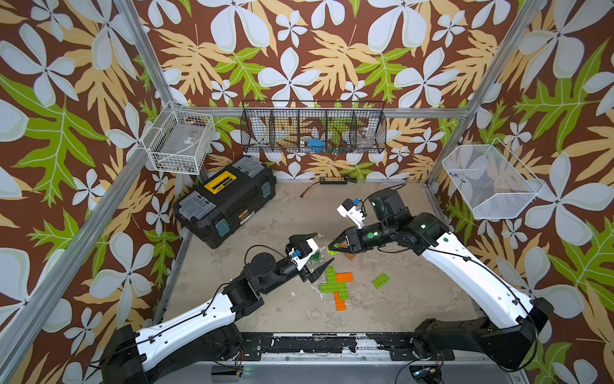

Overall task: Assemble a small pinwheel with lego
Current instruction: Pick up the lego brick from the center of the board.

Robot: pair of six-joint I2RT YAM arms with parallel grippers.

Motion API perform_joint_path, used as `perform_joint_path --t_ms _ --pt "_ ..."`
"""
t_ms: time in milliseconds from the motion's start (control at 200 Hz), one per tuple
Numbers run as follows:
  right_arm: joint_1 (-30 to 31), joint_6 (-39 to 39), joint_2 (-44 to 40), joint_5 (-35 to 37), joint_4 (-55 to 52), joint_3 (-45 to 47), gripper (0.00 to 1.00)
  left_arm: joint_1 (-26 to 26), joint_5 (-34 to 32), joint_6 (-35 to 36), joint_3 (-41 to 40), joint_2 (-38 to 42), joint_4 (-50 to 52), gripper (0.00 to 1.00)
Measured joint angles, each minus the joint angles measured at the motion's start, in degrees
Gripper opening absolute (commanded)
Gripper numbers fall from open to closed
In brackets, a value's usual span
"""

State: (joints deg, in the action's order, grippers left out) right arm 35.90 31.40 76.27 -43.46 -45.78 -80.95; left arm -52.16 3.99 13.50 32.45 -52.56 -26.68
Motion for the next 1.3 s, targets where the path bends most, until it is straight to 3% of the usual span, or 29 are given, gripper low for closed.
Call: perform_joint_path --t_ms 280,440,510,666,871,906,951,1116,1136,1151,1301 --pt "0.8 2.5 0.0 -1.6 2.6 1.1 0.31 0.0 4.2 -0.3 0.5 -2.6 -2.9 0.4" --pt "0.8 2.8 -0.3 -2.0 3.4 1.1 0.32 0.0 6.2 -1.5 0.4 -2.7 -3.3 0.12" --pt "0.8 2.8 -0.6 -2.0 3.5 1.0 0.38 0.0 6.6 -2.4 0.4 -2.6 -3.7 0.0" --pt "0.7 4.2 -1.6 0.8 3.8 -0.2 0.66 0.0 5.9 -3.9 0.4 -2.0 -3.3 0.0" --pt "-2.6 3.0 -9.5 15.4 7.1 2.4 0.68 3.0 5.8 -15.7 1.9 -0.6 0.6 0.0" --pt "-2.6 2.1 -11.6 18.1 8.7 4.4 0.74 4.1 6.7 -18.6 2.5 -0.6 1.4 0.0" --pt "-2.8 0.3 -14.0 20.6 10.7 7.2 0.8 5.2 7.7 -22.3 3.3 -0.8 2.7 0.0" --pt "-3.7 -9.0 -17.9 27.7 17.2 13.0 0.79 6.7 11.3 -33.3 7.1 -2.0 7.6 0.0" --pt "-3.6 -10.6 -18.1 27.9 18.1 13.5 0.97 6.7 11.5 -34.7 7.5 -2.2 8.0 0.0" --pt "-3.6 -11.6 -18.2 28.0 18.8 13.9 1.0 6.7 11.5 -35.4 7.7 -2.2 8.3 0.0" --pt "2.4 -25.4 -21.2 31.6 24.8 18.9 1.0 7.3 13.1 -44.2 10.9 -3.7 11.4 0.0"
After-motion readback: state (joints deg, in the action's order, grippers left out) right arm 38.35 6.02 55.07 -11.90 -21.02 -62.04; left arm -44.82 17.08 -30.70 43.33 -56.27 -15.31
